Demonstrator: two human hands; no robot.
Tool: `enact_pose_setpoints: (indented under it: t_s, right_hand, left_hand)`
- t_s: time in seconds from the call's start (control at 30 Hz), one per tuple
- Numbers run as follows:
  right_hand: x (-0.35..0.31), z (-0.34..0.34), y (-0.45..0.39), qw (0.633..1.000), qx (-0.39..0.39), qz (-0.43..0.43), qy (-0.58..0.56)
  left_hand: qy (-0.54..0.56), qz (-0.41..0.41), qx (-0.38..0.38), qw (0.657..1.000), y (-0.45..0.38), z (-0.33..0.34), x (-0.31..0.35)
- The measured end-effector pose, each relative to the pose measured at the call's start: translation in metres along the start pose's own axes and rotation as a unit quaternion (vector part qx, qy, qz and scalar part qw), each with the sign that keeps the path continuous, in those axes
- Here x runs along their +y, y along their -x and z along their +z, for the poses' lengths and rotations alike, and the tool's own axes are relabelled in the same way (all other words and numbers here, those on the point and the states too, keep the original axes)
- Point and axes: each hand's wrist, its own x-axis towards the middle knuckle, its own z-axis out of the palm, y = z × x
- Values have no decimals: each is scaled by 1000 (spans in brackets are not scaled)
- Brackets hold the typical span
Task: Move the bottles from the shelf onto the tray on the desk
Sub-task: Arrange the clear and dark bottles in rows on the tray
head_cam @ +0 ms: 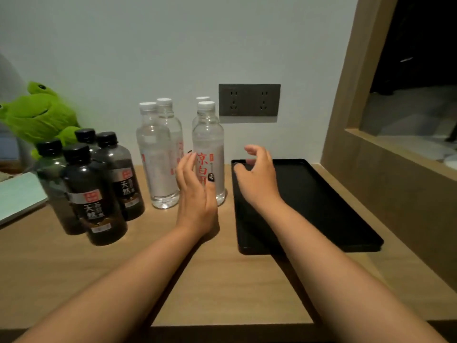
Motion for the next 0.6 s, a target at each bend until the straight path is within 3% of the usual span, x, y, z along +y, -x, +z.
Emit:
enact_pose_setpoints:
  t_s: [0.17,0.27,0.43,0.6]
  right_hand:
    - [29,2,-7,996,-39,84,-2]
    - [30,8,-6,995,-83,60,1]
    - [31,13,-4,987,-155,35,0]
    - [28,19,2,986,-159,10,41]
  left_hand:
    - [26,-41,33,998,-10,11,-14]
    - [51,-73,-5,996,-9,12,-15]
    - [191,-163,5,968,-16,8,-23]
    - [237,-225,18,945,-19,3,-21]
